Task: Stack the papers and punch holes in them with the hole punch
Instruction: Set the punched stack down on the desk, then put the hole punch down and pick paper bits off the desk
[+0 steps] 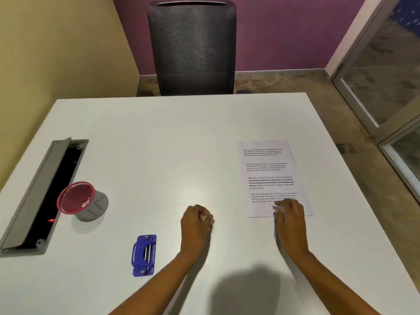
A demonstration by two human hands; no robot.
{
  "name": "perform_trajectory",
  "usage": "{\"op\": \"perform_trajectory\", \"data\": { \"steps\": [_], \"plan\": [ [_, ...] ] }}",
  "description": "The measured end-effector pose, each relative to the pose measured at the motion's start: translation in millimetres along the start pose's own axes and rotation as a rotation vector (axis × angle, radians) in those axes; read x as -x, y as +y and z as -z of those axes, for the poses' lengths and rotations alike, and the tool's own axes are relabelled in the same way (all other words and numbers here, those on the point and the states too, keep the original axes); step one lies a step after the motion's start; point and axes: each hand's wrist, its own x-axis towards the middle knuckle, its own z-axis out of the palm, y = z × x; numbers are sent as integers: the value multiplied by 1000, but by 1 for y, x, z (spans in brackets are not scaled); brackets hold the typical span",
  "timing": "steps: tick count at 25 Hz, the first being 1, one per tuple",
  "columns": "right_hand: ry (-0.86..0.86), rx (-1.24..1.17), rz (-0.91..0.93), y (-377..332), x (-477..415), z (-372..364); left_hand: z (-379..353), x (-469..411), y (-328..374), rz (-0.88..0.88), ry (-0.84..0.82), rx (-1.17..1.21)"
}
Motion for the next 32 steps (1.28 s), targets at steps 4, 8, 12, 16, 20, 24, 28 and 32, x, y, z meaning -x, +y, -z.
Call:
{"op": "perform_trajectory", "data": {
  "steps": [4, 8, 12, 16, 20, 24, 28, 32],
  "plan": [
    [-119, -11, 14, -23, 62, -17, 56, 34, -32, 130, 209, 51],
    [-332, 136, 21, -38, 120, -38, 108, 55, -68, 202, 397, -44],
    [-413, 341, 152, -39, 155, -57, 133, 62, -91, 430, 422, 53],
    [-368, 459, 209, -33, 167, -66, 131, 66, -94, 507, 378, 159],
    [-330, 492, 222, -30, 166, -68, 127, 63, -96, 508, 345, 134],
    [-342, 509, 226, -29, 166, -69, 134, 63, -94, 527, 352, 154],
    [-347, 513, 224, -28, 165, -70, 163, 78, -101, 511, 375, 173],
    [-345, 517, 229, -27, 165, -70, 210, 99, -124, 531, 429, 116]
  ]
}}
